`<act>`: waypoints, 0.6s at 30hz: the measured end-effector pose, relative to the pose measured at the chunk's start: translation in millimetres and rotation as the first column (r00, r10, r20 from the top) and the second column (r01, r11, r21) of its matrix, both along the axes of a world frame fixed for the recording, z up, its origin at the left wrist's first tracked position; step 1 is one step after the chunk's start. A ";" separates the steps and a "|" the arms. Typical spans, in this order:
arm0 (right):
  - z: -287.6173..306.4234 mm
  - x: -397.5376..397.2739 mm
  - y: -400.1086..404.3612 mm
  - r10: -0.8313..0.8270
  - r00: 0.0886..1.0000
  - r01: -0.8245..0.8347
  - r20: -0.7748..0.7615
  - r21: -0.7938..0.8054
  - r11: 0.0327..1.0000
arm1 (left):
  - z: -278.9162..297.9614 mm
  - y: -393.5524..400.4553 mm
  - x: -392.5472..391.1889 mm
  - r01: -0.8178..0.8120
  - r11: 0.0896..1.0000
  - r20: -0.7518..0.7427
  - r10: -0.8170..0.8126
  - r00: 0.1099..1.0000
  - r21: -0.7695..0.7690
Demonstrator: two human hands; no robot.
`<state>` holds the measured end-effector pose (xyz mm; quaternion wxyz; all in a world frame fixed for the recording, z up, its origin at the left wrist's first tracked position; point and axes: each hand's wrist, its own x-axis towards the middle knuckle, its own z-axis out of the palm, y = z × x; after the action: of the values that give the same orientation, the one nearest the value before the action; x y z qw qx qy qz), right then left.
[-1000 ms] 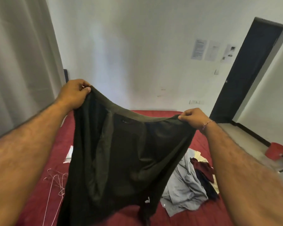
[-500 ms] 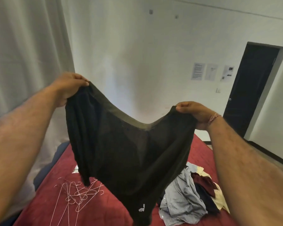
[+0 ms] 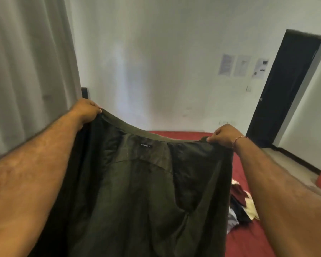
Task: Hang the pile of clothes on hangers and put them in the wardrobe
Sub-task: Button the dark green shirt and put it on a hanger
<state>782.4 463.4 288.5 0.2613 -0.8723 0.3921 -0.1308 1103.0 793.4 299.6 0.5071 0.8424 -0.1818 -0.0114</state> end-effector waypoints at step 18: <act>-702.1 62.2 92.5 -0.204 0.893 0.145 0.401 0.173 0.974 | -682.6 -47.7 -103.4 0.107 0.994 0.469 -0.096 0.878 0.003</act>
<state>844.7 555.9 -413.6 0.3858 -0.7653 0.4123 -0.3090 999.5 745.8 -383.0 0.4564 0.8038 -0.3429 0.1676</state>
